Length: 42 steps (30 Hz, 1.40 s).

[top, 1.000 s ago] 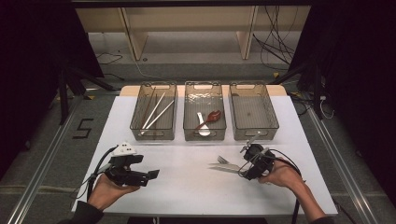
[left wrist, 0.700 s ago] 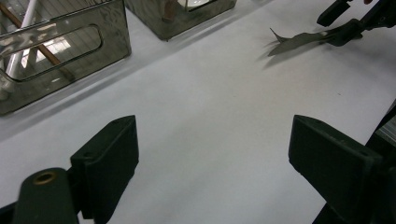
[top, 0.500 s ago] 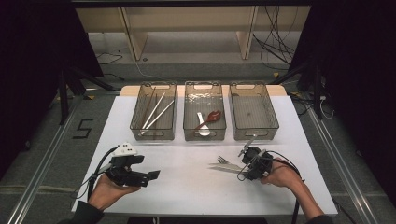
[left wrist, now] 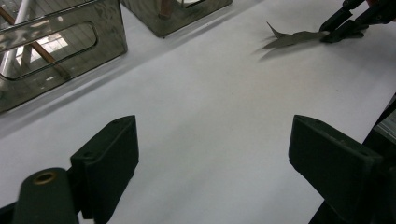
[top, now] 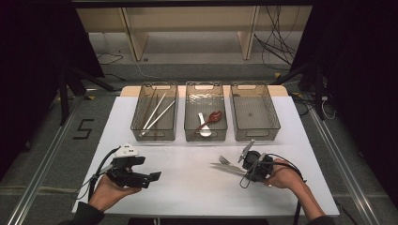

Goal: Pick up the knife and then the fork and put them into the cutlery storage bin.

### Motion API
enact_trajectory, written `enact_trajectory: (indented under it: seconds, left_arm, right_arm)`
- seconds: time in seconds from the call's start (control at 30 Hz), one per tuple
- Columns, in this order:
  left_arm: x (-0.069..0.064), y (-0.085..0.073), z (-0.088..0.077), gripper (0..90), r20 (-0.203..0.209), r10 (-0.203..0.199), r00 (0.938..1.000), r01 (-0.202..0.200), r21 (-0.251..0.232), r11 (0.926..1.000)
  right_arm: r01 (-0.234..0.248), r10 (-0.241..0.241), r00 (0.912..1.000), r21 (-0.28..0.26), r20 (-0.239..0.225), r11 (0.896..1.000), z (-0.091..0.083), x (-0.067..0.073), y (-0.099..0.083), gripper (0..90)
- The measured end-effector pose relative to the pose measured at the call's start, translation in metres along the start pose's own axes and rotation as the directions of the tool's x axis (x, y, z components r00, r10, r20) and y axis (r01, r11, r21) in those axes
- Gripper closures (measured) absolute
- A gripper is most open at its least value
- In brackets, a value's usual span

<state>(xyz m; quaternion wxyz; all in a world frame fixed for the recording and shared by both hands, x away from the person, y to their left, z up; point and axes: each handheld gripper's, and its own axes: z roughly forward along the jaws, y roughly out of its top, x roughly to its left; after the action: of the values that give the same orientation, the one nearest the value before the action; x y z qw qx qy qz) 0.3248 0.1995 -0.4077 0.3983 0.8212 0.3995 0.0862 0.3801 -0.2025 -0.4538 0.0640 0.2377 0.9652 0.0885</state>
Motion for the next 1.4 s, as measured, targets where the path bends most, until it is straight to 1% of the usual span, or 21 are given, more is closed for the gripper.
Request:
enact_trajectory:
  seconds: [0.1,0.13,0.2,0.37,0.43,0.53,0.57,0.7,0.73,0.8,0.9,0.97,1.07,1.17,1.27,1.4]
  left_arm:
    - [0.000,0.000,0.000,15.5,0.001,0.000,1.0000,0.000,0.004,1.0000]
    - [0.000,0.000,0.000,15.5,0.001,0.001,1.0000,-0.001,0.004,1.0000]
    - [0.000,0.000,0.000,15.5,0.002,0.001,1.0000,-0.001,0.005,1.0000]
    - [0.000,0.000,0.000,15.5,0.002,0.001,1.0000,-0.001,0.008,1.0000]
    - [0.000,0.000,0.001,15.5,0.002,-0.001,1.0000,0.001,0.006,1.0000]
    - [0.000,0.000,0.001,15.5,0.001,-0.001,1.0000,0.001,0.008,1.0000]
    - [0.000,0.000,0.001,15.5,0.001,-0.001,1.0000,0.001,0.008,1.0000]
    - [0.000,0.000,0.001,15.5,0.000,0.000,1.0000,0.000,0.008,1.0000]
    - [0.000,0.000,0.001,15.5,0.000,0.001,1.0000,-0.001,0.008,1.0000]
    - [0.000,0.000,0.000,15.6,-0.001,0.000,1.0000,0.000,0.005,1.0000]
    - [0.001,0.000,0.000,15.5,-0.004,-0.005,1.0000,0.005,-0.003,1.0000]
    - [0.001,0.000,-0.001,15.5,-0.005,-0.005,1.0000,0.005,-0.005,1.0000]
    - [0.002,0.000,-0.001,15.5,-0.008,-0.008,0.9999,0.008,-0.016,0.9998]
    - [0.003,0.000,-0.002,15.5,-0.008,-0.005,1.0000,0.005,-0.015,0.9999]
    - [0.003,0.000,-0.003,15.5,-0.009,-0.013,0.9999,0.013,-0.028,0.9995]
    - [0.005,0.000,-0.004,15.5,-0.016,-0.017,0.9997,0.016,-0.035,0.9993]
  right_arm:
    - [0.024,-0.024,0.9997,0.005,0.000,1.000,-0.001,0.002,0.000,80.1]
    - [0.023,-0.023,0.9997,0.000,0.000,1.000,0.000,0.002,0.000,80.3]
    - [0.036,-0.036,0.9994,-0.002,0.001,0.999,-0.001,0.002,-0.001,80.5]
    - [0.037,-0.037,0.9993,-0.008,-0.001,0.999,-0.003,0.002,-0.001,80.7]
    - [0.046,-0.046,0.9989,-0.008,0.001,0.999,-0.004,0.002,-0.002,80.7]
    - [0.043,-0.043,0.9991,-0.020,0.000,0.999,-0.007,0.002,-0.002,80.8]
    - [0.038,-0.038,0.9993,-0.024,0.006,0.999,-0.008,0.002,-0.002,80.8]
    - [0.040,-0.040,0.9991,-0.032,0.010,0.999,-0.013,0.002,-0.002,80.9]
    - [0.029,-0.028,0.9995,-0.046,0.012,0.999,-0.015,0.002,-0.002,80.9]
    - [0.024,-0.023,0.9996,-0.068,0.017,0.997,-0.018,0.002,-0.002,80.9]
    - [-0.002,0.004,0.9998,-0.088,0.017,0.996,-0.024,0.001,-0.002,81.0]
    - [-0.026,0.028,0.9995,-0.113,0.016,0.993,-0.028,-0.001,-0.002,81.0]
    - [-0.070,0.073,0.9972,-0.139,0.015,0.988,-0.035,-0.004,-0.003,80.9]
    - [-0.105,0.110,0.9937,-0.163,0.022,0.981,-0.039,-0.007,-0.004,81.0]
    - [-0.128,0.135,0.9907,-0.185,0.021,0.974,-0.044,-0.010,-0.004,80.9]
    - [-0.154,0.161,0.9867,-0.213,0.020,0.965,-0.050,-0.015,-0.003,80.9]
